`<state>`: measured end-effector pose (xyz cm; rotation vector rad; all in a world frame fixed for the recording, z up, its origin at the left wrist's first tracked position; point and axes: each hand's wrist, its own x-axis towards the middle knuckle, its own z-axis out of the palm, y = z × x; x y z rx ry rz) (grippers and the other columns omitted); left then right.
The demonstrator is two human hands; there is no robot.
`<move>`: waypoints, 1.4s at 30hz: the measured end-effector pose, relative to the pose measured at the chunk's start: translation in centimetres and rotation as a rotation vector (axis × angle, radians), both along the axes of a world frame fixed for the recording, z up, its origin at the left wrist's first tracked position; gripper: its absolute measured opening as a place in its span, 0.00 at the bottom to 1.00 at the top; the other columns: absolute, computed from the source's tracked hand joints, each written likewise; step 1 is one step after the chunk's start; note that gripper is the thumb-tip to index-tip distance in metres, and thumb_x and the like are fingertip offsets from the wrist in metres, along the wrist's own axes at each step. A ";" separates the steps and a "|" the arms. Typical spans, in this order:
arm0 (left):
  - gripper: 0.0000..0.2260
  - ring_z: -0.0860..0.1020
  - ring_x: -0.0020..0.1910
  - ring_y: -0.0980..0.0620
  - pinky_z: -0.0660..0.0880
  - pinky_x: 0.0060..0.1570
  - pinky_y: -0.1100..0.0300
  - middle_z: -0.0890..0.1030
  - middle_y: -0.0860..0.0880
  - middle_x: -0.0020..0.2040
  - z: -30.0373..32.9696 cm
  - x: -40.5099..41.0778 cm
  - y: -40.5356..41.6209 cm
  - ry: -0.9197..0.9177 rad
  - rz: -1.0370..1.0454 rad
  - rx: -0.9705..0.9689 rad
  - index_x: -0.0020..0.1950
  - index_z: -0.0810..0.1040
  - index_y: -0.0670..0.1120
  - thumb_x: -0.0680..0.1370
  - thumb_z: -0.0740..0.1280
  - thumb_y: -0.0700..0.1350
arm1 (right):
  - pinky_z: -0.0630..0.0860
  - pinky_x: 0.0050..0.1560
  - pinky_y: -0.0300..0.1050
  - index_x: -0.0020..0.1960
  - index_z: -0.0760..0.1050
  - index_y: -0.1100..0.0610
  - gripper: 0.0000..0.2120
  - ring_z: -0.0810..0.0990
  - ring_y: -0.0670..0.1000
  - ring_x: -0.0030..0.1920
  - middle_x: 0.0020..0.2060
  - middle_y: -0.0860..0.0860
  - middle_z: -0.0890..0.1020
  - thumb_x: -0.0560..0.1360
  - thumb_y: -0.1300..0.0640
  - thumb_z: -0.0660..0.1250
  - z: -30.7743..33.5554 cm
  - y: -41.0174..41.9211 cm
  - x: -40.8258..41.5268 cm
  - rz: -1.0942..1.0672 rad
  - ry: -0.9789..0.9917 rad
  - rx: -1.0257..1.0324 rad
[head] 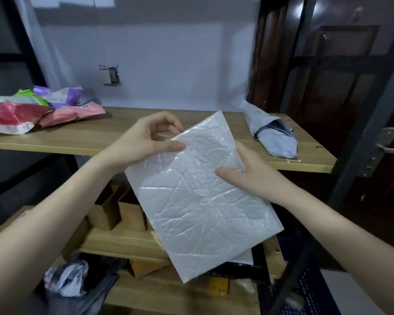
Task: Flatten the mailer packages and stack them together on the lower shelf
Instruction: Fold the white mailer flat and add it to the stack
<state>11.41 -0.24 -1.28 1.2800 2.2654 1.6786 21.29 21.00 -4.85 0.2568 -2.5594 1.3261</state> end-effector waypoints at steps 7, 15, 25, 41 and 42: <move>0.10 0.80 0.49 0.56 0.75 0.46 0.67 0.82 0.47 0.52 -6.7 -0.4 0.2 -0.050 -0.009 -0.298 0.55 0.77 0.44 0.78 0.63 0.48 | 0.79 0.53 0.47 0.59 0.75 0.54 0.15 0.83 0.47 0.50 0.52 0.49 0.83 0.73 0.62 0.69 -5.6 1.3 1.2 -0.077 -0.227 -0.089; 0.42 0.60 0.69 0.62 0.60 0.66 0.63 0.60 0.61 0.70 -18.3 -0.5 0.3 -0.298 0.102 -0.484 0.77 0.45 0.52 0.73 0.70 0.54 | 0.78 0.54 0.51 0.52 0.75 0.53 0.11 0.82 0.54 0.50 0.53 0.56 0.81 0.73 0.65 0.69 -14.0 3.2 0.5 -0.209 -0.386 -0.314; 0.43 0.73 0.63 0.55 0.73 0.57 0.65 0.69 0.53 0.69 -27.1 -1.5 4.0 -0.653 0.126 -0.181 0.78 0.45 0.50 0.74 0.72 0.43 | 0.77 0.55 0.52 0.63 0.72 0.54 0.23 0.81 0.53 0.53 0.56 0.51 0.80 0.71 0.47 0.70 -21.6 6.7 -3.8 -0.535 -0.519 -0.502; 0.26 0.68 0.63 0.41 0.64 0.60 0.64 0.61 0.40 0.65 -32.5 -6.9 10.6 -0.230 0.266 -0.679 0.71 0.64 0.47 0.75 0.67 0.45 | 0.63 0.24 0.35 0.75 0.57 0.53 0.29 0.70 0.46 0.31 0.74 0.56 0.58 0.76 0.63 0.58 -26.8 9.0 -6.4 -0.454 -0.678 0.223; 0.26 0.68 0.63 0.40 0.65 0.61 0.62 0.61 0.40 0.66 -32.8 -7.0 10.6 -0.219 0.262 -0.705 0.71 0.64 0.47 0.75 0.67 0.46 | 0.63 0.25 0.35 0.75 0.56 0.53 0.28 0.70 0.46 0.32 0.75 0.56 0.55 0.77 0.62 0.58 -27.0 9.0 -6.6 -0.450 -0.690 0.234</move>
